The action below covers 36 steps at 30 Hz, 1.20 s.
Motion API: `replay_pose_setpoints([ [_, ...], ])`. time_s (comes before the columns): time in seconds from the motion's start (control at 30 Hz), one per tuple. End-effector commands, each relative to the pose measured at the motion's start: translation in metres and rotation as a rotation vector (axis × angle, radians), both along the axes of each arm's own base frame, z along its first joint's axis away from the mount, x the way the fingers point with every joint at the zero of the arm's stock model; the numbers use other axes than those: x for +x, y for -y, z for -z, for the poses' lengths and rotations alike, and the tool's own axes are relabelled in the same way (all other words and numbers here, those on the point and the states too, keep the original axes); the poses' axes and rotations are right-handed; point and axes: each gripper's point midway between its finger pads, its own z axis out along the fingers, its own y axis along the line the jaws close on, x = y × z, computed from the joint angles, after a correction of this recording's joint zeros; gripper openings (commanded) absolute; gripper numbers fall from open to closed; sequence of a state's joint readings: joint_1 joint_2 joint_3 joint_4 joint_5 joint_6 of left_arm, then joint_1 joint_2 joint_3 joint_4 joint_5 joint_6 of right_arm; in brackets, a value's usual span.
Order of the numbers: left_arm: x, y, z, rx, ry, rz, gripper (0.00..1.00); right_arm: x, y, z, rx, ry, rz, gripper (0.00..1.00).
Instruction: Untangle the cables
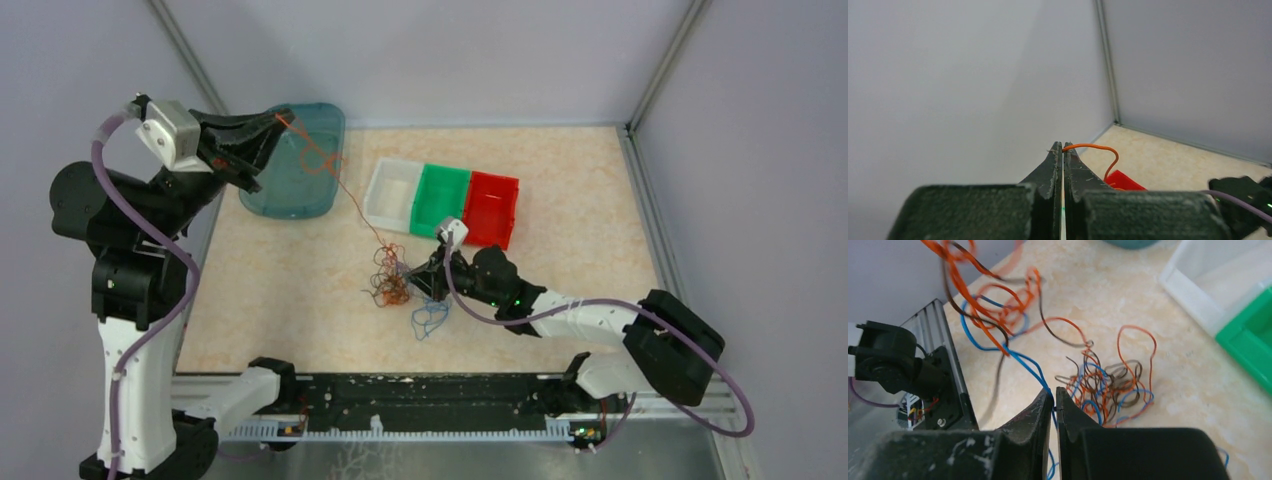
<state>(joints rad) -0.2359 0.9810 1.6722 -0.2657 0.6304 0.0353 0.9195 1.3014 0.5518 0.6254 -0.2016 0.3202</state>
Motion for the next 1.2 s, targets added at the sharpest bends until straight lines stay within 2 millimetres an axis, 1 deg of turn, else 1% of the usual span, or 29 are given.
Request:
replay_pose_setpoints([
  [0.0, 0.007, -0.040, -0.043, -0.043, 0.187, -0.265, 0.00, 0.009, 0.021, 0.006, 0.038, -0.051, 0.131, 0.08],
  [0.1, 0.010, -0.055, -0.053, -0.052, 0.243, -0.361, 0.00, 0.009, 0.033, 0.023, 0.036, -0.098, 0.191, 0.07],
  [0.2, 0.015, -0.072, -0.062, -0.062, 0.288, -0.462, 0.00, 0.015, 0.045, 0.039, -0.007, -0.142, 0.274, 0.00],
  [0.23, 0.017, -0.078, -0.065, -0.071, 0.297, -0.503, 0.00, 0.017, 0.049, 0.043, -0.021, -0.151, 0.299, 0.00],
  [0.3, 0.019, -0.087, -0.069, -0.079, 0.313, -0.556, 0.00, 0.019, 0.056, 0.047, -0.028, -0.162, 0.335, 0.00],
  [0.37, 0.019, -0.090, -0.070, -0.078, 0.323, -0.570, 0.00, 0.021, 0.063, 0.046, -0.019, -0.166, 0.372, 0.00],
  [0.43, 0.018, -0.094, -0.073, -0.087, 0.342, -0.595, 0.00, 0.024, 0.072, 0.049, -0.033, -0.176, 0.427, 0.00],
  [0.53, 0.016, -0.115, -0.086, -0.132, 0.390, -0.710, 0.00, 0.025, 0.084, 0.056, -0.046, -0.195, 0.484, 0.00],
  [0.57, 0.016, -0.120, -0.089, -0.139, 0.410, -0.740, 0.00, 0.024, 0.088, 0.062, -0.061, -0.213, 0.501, 0.00],
  [0.63, 0.015, -0.124, -0.092, -0.132, 0.443, -0.771, 0.00, 0.024, 0.095, 0.071, -0.086, -0.237, 0.539, 0.00],
  [0.87, 0.005, -0.132, -0.108, -0.136, 0.543, -0.826, 0.00, 0.019, 0.108, 0.086, -0.129, -0.272, 0.616, 0.00],
  [0.9, 0.005, -0.131, -0.108, -0.134, 0.542, -0.820, 0.00, 0.018, 0.108, 0.088, -0.132, -0.277, 0.616, 0.00],
  [0.97, 0.010, -0.118, -0.102, -0.108, 0.503, -0.744, 0.00, 0.014, 0.105, 0.089, -0.129, -0.270, 0.596, 0.00],
  [1.03, 0.012, -0.092, -0.085, -0.057, 0.451, -0.603, 0.00, 0.013, 0.099, 0.083, -0.113, -0.248, 0.568, 0.00],
  [1.07, 0.011, -0.078, -0.076, -0.025, 0.431, -0.523, 0.00, 0.012, 0.094, 0.076, -0.100, -0.233, 0.543, 0.07],
  [1.13, 0.003, -0.050, -0.056, 0.027, 0.382, -0.354, 0.02, 0.011, 0.084, 0.059, -0.072, -0.200, 0.491, 0.28],
  [1.17, -0.002, -0.040, -0.049, 0.035, 0.362, -0.285, 0.02, 0.012, 0.080, 0.048, -0.053, -0.177, 0.468, 0.38],
])
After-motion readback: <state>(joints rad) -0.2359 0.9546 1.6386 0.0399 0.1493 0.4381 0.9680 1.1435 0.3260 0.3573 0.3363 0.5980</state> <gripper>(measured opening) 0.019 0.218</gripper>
